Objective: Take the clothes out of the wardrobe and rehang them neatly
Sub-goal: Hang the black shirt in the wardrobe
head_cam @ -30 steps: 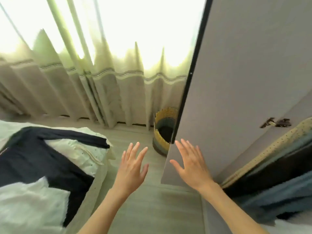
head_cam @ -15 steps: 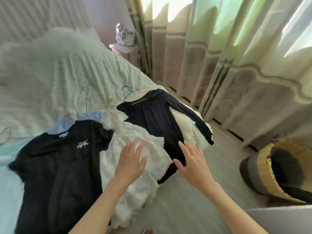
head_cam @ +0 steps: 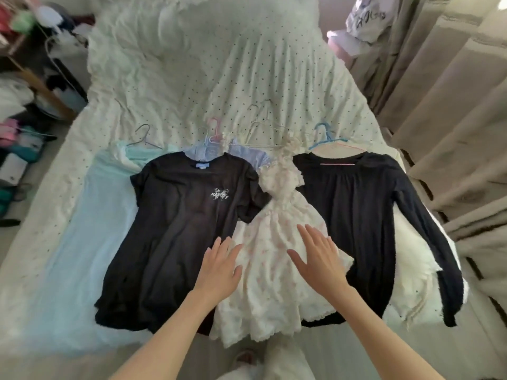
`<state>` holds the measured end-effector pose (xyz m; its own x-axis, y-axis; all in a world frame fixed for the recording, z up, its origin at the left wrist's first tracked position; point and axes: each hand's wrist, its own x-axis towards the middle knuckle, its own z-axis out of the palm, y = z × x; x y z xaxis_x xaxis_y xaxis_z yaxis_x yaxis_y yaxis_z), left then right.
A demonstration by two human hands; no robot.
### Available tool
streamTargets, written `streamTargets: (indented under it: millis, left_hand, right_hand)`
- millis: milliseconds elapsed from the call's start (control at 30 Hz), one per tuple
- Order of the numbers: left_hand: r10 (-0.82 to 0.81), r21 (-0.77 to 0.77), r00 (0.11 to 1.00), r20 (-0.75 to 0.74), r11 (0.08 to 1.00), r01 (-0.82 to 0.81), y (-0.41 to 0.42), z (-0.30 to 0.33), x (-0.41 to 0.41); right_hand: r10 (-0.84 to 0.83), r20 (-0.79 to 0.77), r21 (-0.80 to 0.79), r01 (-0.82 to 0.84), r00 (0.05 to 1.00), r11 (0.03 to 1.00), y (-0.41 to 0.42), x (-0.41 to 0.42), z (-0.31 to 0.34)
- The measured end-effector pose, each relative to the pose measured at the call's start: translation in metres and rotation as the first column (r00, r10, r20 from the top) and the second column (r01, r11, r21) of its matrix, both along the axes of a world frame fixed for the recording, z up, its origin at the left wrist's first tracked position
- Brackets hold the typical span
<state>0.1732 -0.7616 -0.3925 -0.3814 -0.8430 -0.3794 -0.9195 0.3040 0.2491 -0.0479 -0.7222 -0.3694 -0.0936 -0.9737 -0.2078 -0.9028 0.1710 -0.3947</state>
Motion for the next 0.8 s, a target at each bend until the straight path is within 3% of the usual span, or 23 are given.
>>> streamTargets:
  millis: [100,200,367,467,633,800]
  left_hand:
    - [0.097,0.029,0.994,-0.046,0.995,-0.096,-0.012,-0.006,0.002]
    - [0.163,0.005,0.982,-0.098,0.987,-0.164,-0.028,-0.013,0.011]
    - [0.265,-0.026,0.964,-0.034,0.964,-0.266,-0.065,-0.035,0.046]
    - [0.279,-0.039,0.960,-0.023,0.959,-0.280,-0.106,-0.071,0.069]
    - [0.210,0.088,0.974,0.090,0.972,-0.218,-0.180,-0.142,0.089]
    - [0.234,0.154,0.969,0.083,0.958,-0.244,-0.242,-0.188,0.104]
  right_hand:
    - [0.094,0.048,0.041,-0.096,0.994,0.995,-0.032,0.004,-0.010]
    - [0.174,-0.014,0.065,-0.173,0.985,0.983,-0.065,0.010,-0.019]
    - [0.262,-0.042,0.106,-0.257,0.964,0.961,-0.130,0.031,-0.045]
    - [0.271,-0.048,0.150,-0.261,0.961,0.953,-0.177,0.047,-0.073]
    - [0.318,-0.130,0.249,-0.280,0.939,0.927,-0.263,0.065,-0.127]
    - [0.253,-0.181,0.292,-0.193,0.950,0.937,-0.343,0.069,-0.163]
